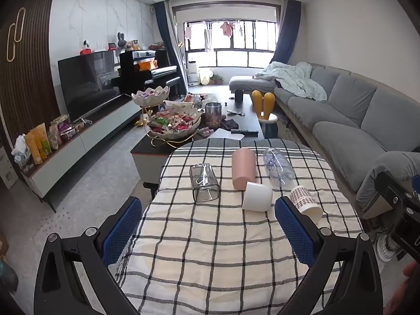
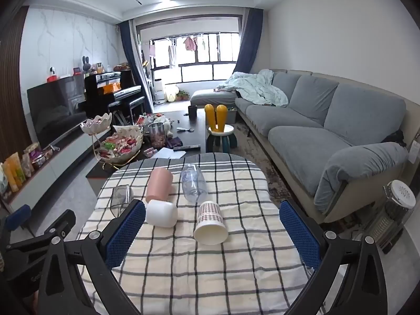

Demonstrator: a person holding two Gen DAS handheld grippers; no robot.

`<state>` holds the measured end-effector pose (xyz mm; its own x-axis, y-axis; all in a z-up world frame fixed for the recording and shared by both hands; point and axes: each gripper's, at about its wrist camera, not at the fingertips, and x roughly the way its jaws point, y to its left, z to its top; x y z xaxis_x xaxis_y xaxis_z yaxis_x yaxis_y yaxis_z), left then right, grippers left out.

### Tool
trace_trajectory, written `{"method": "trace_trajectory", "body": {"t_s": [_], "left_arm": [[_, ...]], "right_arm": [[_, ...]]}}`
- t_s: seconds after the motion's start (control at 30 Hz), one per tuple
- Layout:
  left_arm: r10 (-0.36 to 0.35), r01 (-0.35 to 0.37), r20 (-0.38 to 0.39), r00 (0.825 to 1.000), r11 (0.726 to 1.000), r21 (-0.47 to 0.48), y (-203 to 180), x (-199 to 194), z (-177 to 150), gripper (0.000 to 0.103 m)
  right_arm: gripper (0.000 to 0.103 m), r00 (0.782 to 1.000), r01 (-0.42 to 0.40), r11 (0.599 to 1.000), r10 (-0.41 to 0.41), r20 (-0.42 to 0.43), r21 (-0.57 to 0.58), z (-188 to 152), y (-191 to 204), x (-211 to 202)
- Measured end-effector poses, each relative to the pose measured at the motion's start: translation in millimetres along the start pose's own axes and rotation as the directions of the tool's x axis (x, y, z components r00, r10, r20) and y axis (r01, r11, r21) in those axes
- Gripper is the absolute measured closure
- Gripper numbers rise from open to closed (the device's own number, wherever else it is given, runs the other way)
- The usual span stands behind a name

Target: Flip cup upside down

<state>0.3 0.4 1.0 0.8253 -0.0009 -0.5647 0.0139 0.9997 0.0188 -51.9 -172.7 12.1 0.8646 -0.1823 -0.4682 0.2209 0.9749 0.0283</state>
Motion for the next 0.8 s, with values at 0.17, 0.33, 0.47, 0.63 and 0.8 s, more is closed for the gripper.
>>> {"method": "trace_trajectory", "body": {"t_s": [0.17,0.33,0.47,0.63,0.8], "left_arm": [[0.007,-0.007,0.019,1.000,1.000,-0.003,5.9,-0.2,-0.9,0.000],[0.010,-0.010,0.021,1.000,1.000,-0.002,1.7,-2.5,-0.3,0.000],[0.014,-0.014,0.031,0.999,1.000,0.006,0.4,-3.5,-0.3,0.000],[0.013,-0.013,0.032,0.999,1.000,0.007,-0.3,-3.2,-0.2,0.000],[0.009,-0.009,0.030,1.000,1.000,0.006,0.2,-2.8,0.2,0.000]], "right_arm": [[0.001,1.000,-0.002,1.000,0.002,0.001,0.003,0.2,-0.6,-0.5],[0.001,1.000,0.001,1.000,-0.001,0.003,-0.001,0.4,0.2,-0.5],[0.001,1.000,0.001,1.000,-0.001,0.002,-0.001,0.9,0.4,-0.3],[0.001,1.000,0.000,1.000,0.000,0.004,0.001,0.4,-0.1,-0.7],[0.001,1.000,0.001,1.000,-0.001,0.004,0.001,0.5,-0.3,-1.3]]}}
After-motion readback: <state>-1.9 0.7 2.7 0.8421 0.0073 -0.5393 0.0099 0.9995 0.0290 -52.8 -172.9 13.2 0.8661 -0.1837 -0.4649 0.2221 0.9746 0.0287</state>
